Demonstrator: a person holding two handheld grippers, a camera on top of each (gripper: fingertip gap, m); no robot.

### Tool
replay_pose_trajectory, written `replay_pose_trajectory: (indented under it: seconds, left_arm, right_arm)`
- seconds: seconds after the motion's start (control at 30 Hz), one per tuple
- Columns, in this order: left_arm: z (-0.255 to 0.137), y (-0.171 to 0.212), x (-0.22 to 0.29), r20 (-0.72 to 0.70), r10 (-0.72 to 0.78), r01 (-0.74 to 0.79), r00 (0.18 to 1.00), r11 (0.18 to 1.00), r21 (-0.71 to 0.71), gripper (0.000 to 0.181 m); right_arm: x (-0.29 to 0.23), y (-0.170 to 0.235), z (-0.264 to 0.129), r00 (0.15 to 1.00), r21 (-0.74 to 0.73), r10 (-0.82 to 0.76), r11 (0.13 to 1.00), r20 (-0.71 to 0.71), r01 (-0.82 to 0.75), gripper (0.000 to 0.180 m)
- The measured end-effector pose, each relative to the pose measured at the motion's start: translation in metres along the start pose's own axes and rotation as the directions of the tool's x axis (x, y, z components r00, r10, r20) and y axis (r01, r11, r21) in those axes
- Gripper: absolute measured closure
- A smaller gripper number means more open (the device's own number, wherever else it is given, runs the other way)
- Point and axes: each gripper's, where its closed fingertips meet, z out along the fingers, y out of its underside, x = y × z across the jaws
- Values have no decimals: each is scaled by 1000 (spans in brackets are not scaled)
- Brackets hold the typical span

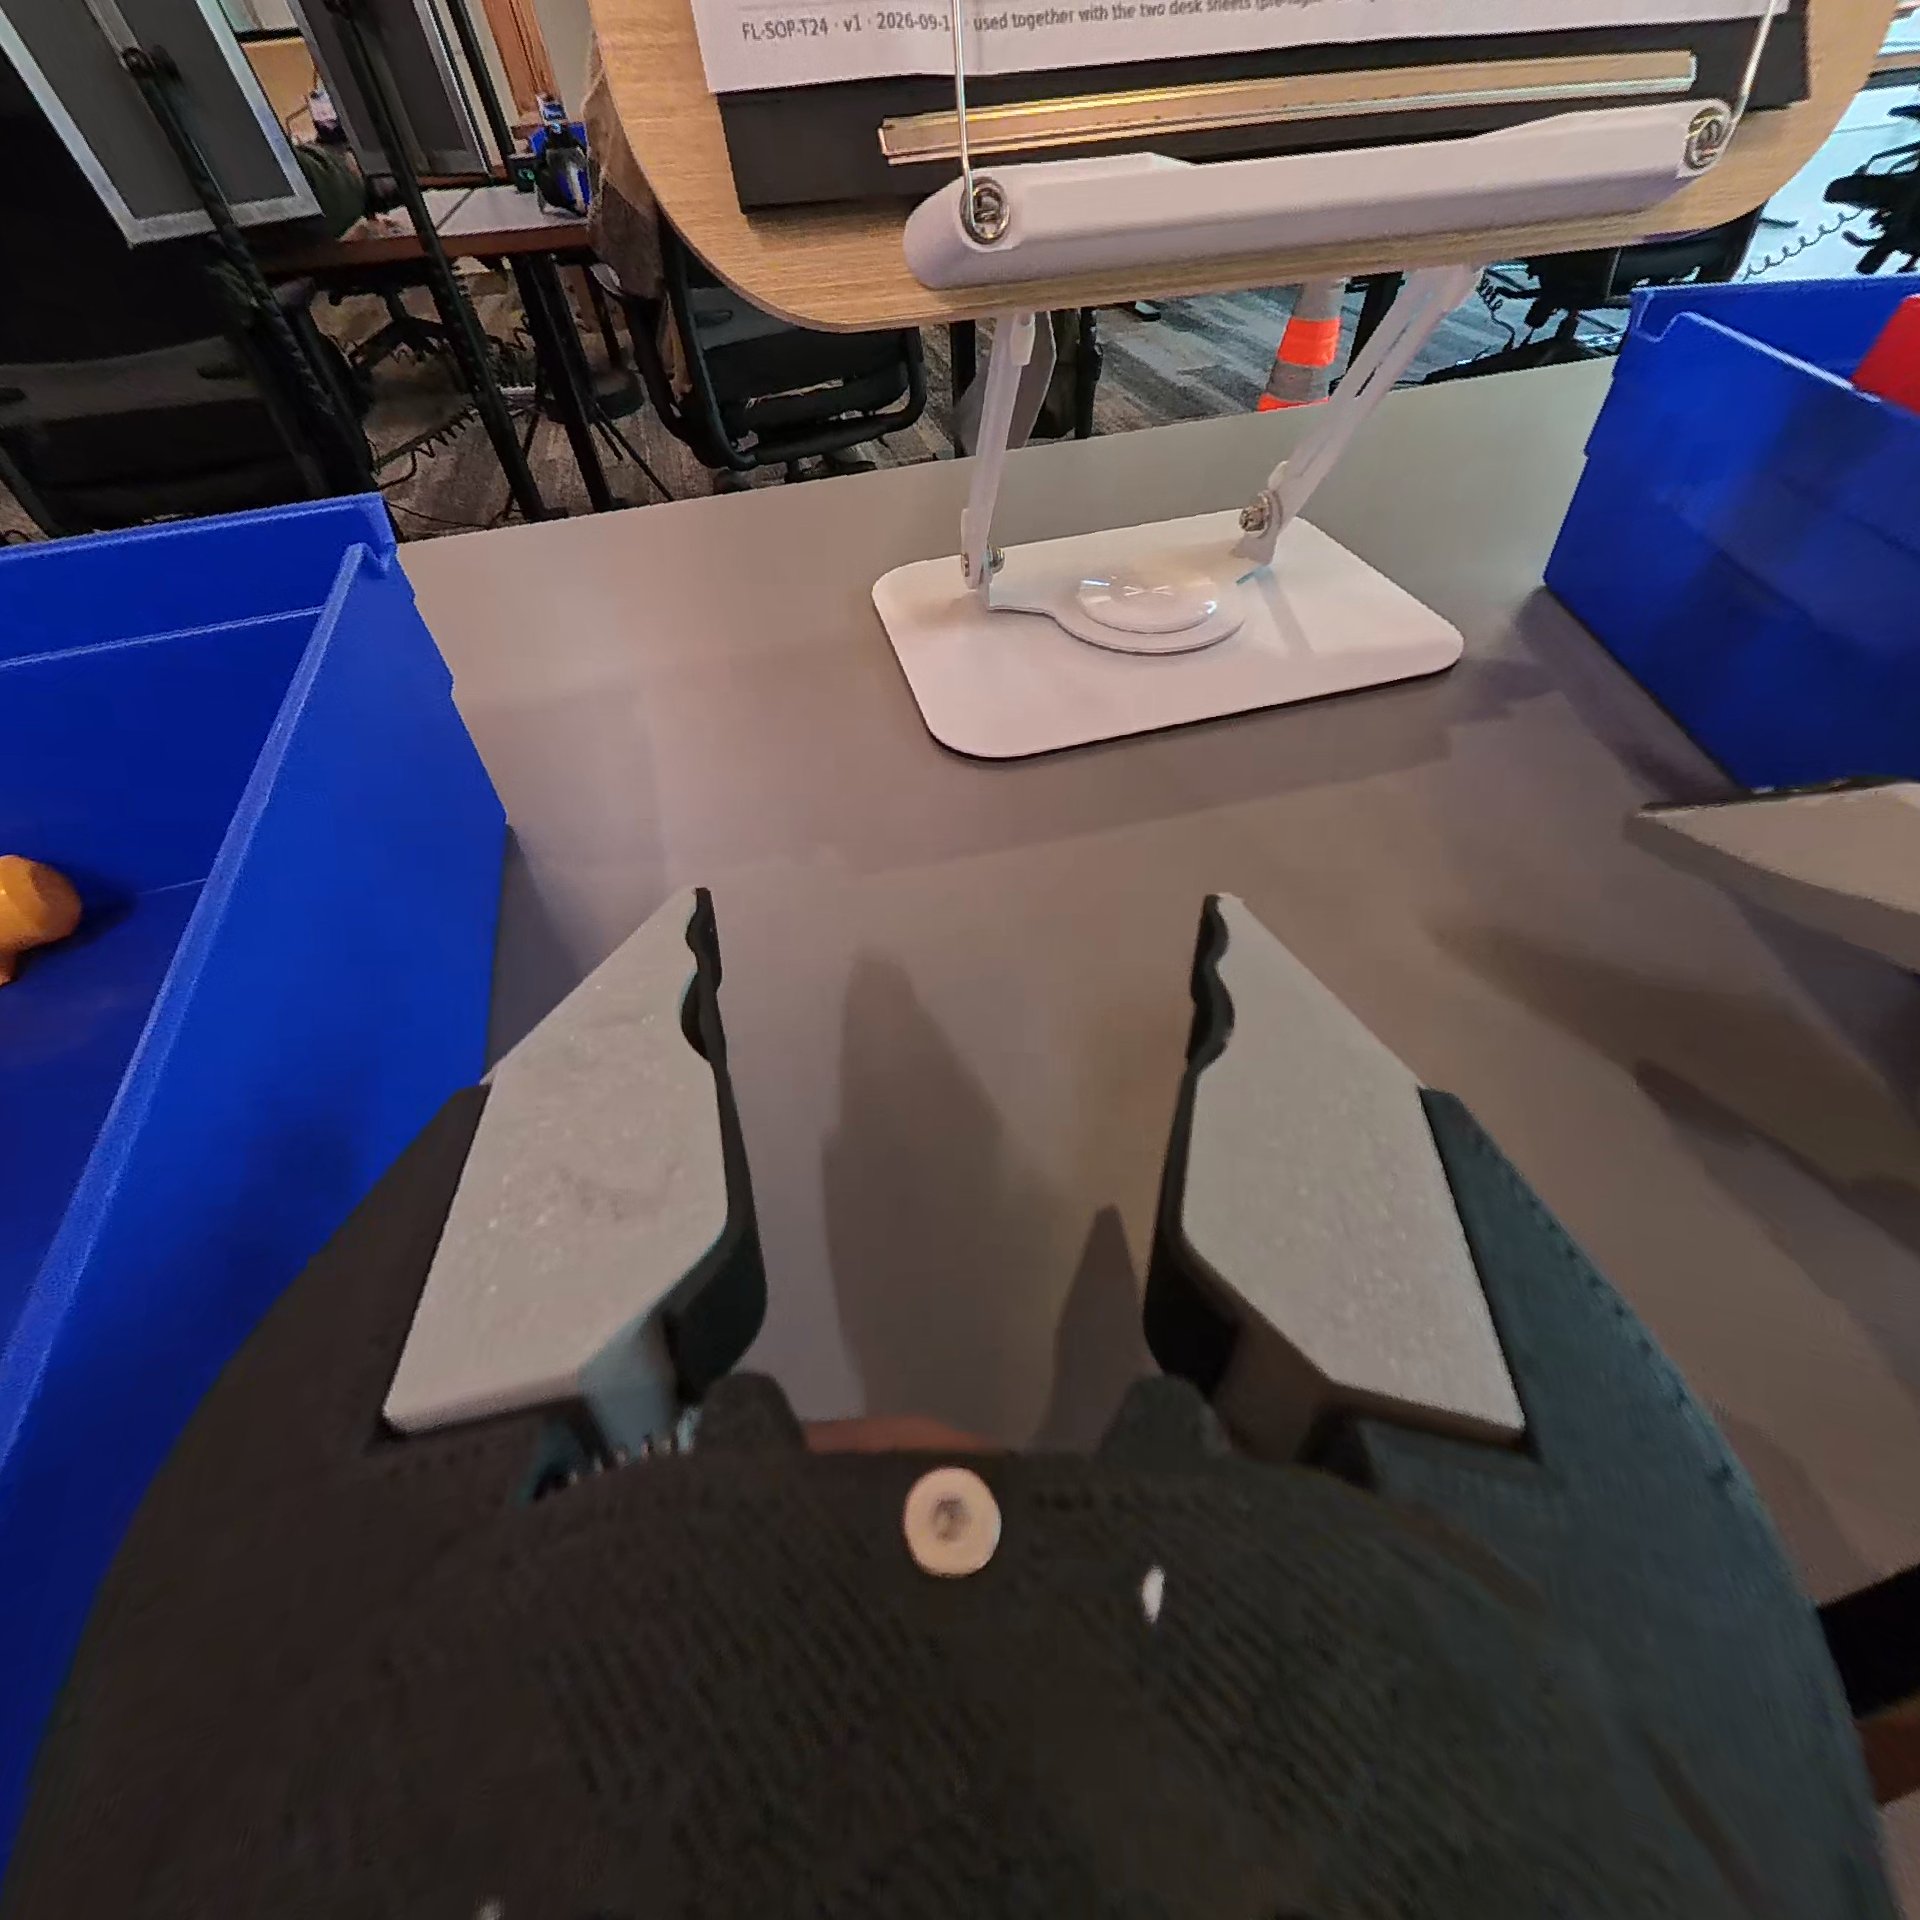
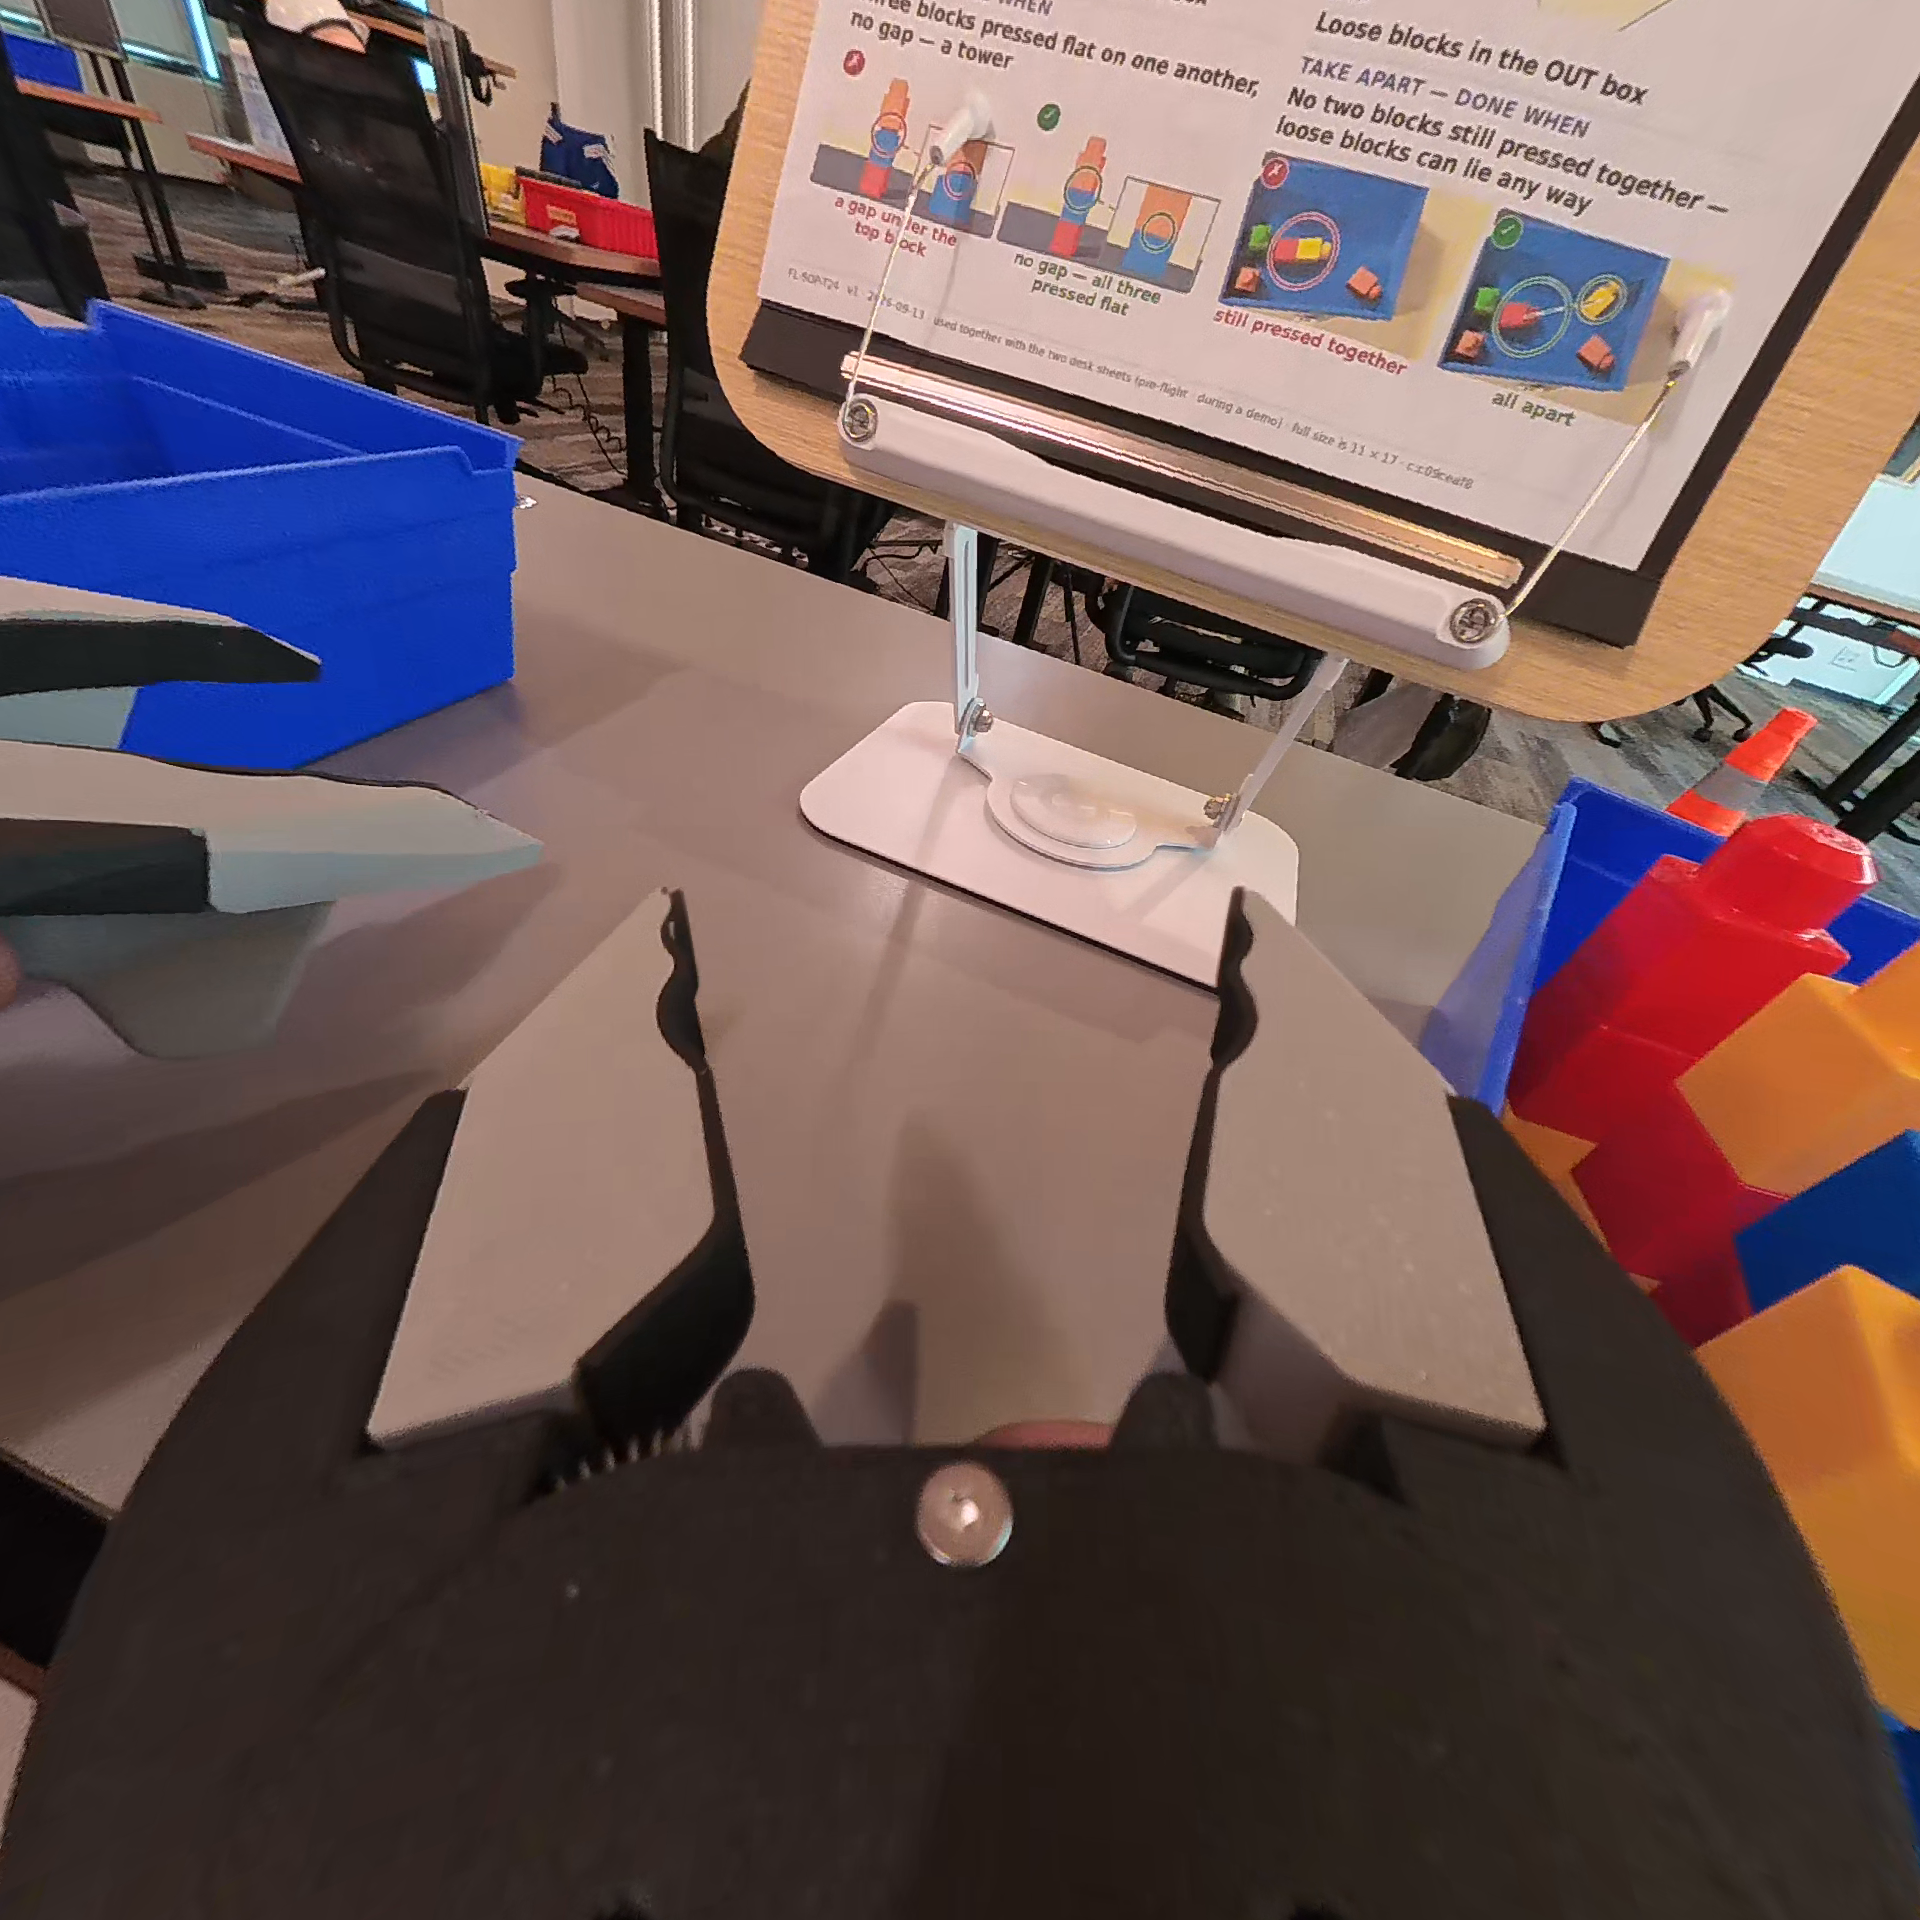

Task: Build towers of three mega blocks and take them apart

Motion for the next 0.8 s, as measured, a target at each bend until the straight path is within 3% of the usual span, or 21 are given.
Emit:
replay_pose_trajectory:
  seconds: [0.1,0.17,0.3,0.37,0.47,0.53,0.8]
  left_arm:
    - [0,0,-1,4,0,0,1000,1000,0,90]
    - [1,1,-2,10,-3,3,1000,1000,1,91]
    - [1,1,-4,24,2,-2,1000,1000,3,99]
    - [0,0,-3,22,20,-20,1000,1000,10,118]
    - [-1,-1,-2,26,63,-63,998,998,12,148]
    - [-1,1,0,16,86,-86,996,996,2,181]
    - [1,1,-6,75,79,-80,994,997,2,181]
  right_arm:
    - [-7,-2,-2,999,3,-10,1000,40,10,82]
    - [-17,-6,-6,996,13,-28,1000,88,27,95]
    - [-47,-18,-19,972,74,-103,993,211,89,155]
    - [-59,-25,-27,957,122,-158,984,241,132,180]
    - [-71,-31,-34,947,157,-198,974,252,162,180]
    - [-77,-34,-36,944,165,-204,972,261,165,180]
    - [-107,-46,-52,914,237,-232,959,334,157,180]
